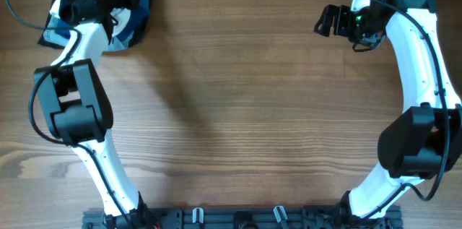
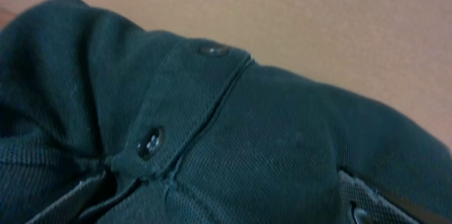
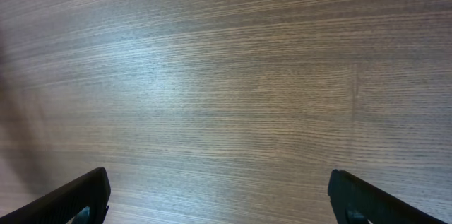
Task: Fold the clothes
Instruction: 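Release the shirt on the stack and lift the left gripper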
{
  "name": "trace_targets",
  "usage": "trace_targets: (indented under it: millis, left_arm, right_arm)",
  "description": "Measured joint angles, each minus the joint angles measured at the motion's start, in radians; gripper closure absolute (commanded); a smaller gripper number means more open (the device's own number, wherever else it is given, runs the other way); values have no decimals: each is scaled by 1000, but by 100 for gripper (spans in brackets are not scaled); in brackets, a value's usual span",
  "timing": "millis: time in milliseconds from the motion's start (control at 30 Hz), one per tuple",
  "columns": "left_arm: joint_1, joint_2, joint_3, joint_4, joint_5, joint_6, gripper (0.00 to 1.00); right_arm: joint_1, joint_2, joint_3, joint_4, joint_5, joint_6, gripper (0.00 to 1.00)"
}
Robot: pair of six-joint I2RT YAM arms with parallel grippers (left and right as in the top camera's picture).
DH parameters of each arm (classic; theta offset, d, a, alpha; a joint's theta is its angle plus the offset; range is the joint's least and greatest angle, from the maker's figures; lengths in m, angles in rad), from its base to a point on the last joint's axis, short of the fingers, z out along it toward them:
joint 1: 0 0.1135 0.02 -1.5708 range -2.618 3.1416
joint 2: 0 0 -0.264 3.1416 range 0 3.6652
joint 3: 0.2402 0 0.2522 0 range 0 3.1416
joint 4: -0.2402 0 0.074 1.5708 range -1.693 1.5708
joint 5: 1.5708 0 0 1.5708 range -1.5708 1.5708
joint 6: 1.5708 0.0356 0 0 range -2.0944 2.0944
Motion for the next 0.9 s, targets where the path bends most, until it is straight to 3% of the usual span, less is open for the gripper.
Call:
trace_targets:
  millis: [133,633,900]
  left_arm:
    - [-3,-3,49,-142,-26,3,0]
    - [-6,-132,151,-371,-58,3,0]
    - [-18,-475,245,-396,-66,3,0]
  right_arm:
    - [1,0,0,0,0,0,0]
    - [1,0,0,4,0,0,0]
    - [1,-7,44,3,-2,-4,0]
